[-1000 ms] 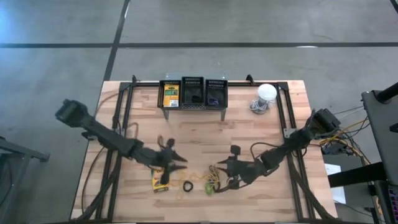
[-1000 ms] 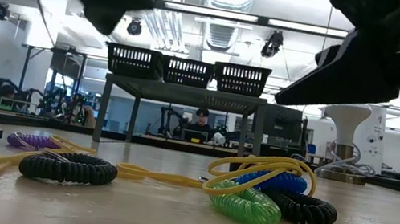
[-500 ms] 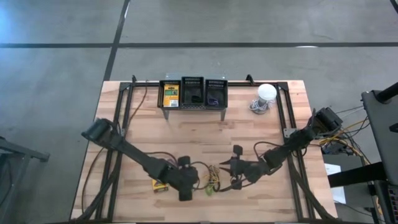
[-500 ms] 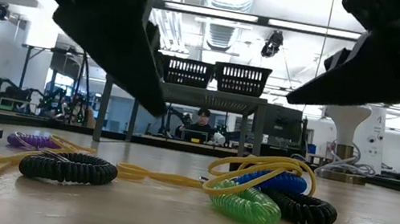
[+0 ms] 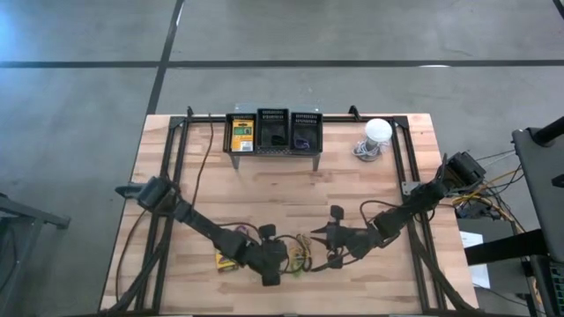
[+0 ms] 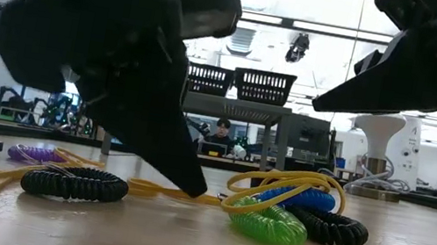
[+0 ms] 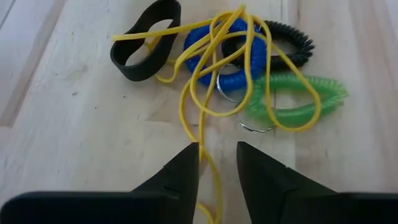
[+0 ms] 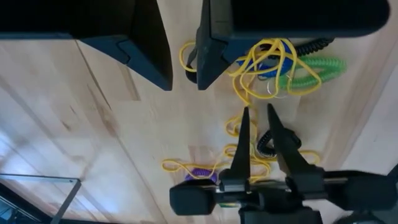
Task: Pick & Place Office Desk Supplies
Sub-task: Put the yellow rubber band into the middle black basket
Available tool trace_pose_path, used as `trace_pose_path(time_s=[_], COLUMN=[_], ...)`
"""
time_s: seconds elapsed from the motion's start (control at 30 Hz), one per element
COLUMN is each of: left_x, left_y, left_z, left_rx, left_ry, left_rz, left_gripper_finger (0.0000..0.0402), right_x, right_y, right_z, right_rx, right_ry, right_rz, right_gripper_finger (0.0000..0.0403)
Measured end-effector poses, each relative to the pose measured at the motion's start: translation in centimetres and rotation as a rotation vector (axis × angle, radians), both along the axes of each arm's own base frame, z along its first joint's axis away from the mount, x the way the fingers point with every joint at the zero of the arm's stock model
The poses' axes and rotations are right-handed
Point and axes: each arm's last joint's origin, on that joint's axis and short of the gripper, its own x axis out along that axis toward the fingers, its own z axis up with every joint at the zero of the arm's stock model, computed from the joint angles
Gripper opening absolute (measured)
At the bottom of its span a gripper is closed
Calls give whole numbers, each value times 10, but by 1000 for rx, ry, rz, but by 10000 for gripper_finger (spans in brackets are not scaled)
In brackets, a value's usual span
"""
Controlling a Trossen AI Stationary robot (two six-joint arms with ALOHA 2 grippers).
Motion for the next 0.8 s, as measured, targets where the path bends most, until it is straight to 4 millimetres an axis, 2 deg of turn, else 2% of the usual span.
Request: trace_pose_path(time_s=[0.27,0.4,0.53,0.67,0.8], left_x=[1,0,-1,-12,-22], left_y=[3,6,10,18,34], left_z=[-8,2,48,98,144], left_rx=[32,48,108,165,220], left_ry=[9,-1,-78,-170,-298], left_rz=[4,9,50,95,124], left_gripper_finger=[10,3,2,2,1], right_x=[0,0,0,0,0], right_y=[0,0,0,0,0], right_z=[0,0,0,0,-1], right_rx=[-2,-2,-2,-2,-3], right_ry=[1,0,0,1,2], right_rz=[0,0,0,0,0], right_gripper_finger=[65,69,73,71,65])
